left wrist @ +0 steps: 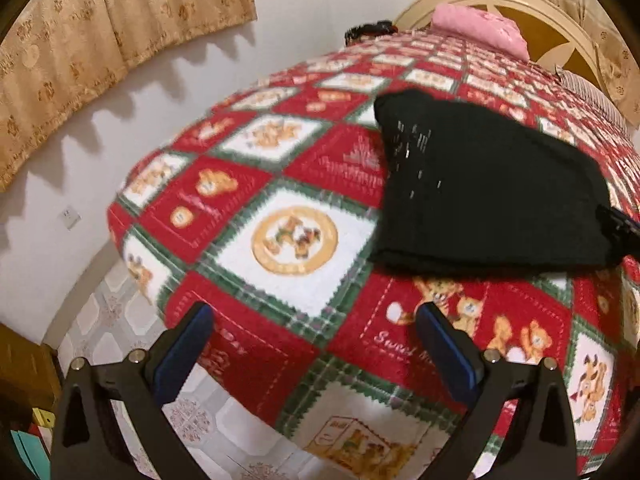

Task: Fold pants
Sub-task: 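Lower the folded pants onto the quilt and open both grippers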

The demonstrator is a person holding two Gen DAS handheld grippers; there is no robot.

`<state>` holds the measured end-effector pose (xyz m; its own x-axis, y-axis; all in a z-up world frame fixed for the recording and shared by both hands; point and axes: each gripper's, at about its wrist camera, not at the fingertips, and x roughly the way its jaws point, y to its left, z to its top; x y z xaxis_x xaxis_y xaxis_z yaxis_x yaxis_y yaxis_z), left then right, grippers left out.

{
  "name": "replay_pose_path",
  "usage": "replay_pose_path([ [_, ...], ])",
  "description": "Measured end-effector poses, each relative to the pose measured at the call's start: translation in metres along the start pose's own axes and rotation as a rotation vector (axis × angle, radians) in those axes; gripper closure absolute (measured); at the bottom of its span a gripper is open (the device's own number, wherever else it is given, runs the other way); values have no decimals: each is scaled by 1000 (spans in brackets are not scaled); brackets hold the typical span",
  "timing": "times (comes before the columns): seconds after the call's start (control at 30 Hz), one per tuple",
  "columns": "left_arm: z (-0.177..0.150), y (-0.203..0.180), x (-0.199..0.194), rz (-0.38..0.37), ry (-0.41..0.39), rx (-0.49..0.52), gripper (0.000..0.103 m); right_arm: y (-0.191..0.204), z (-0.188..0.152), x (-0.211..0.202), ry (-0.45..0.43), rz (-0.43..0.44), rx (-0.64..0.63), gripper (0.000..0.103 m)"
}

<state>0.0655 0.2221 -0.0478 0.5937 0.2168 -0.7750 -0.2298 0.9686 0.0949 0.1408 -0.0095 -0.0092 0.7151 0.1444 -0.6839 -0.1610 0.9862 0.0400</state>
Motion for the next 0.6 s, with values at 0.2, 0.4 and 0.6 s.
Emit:
replay_pose_path([
  [0.2,42,-17,-24,-57,-137,8,0,-5,-6,-20,-46,18,61,63],
  [0.4,45,-46,-33,-99,-162,44,0,-9,-27,-72,-123,85,251,45],
  [0.6,25,-56,-34,-106,-138,34,0,5,-58,-95,-132,101,360,30],
])
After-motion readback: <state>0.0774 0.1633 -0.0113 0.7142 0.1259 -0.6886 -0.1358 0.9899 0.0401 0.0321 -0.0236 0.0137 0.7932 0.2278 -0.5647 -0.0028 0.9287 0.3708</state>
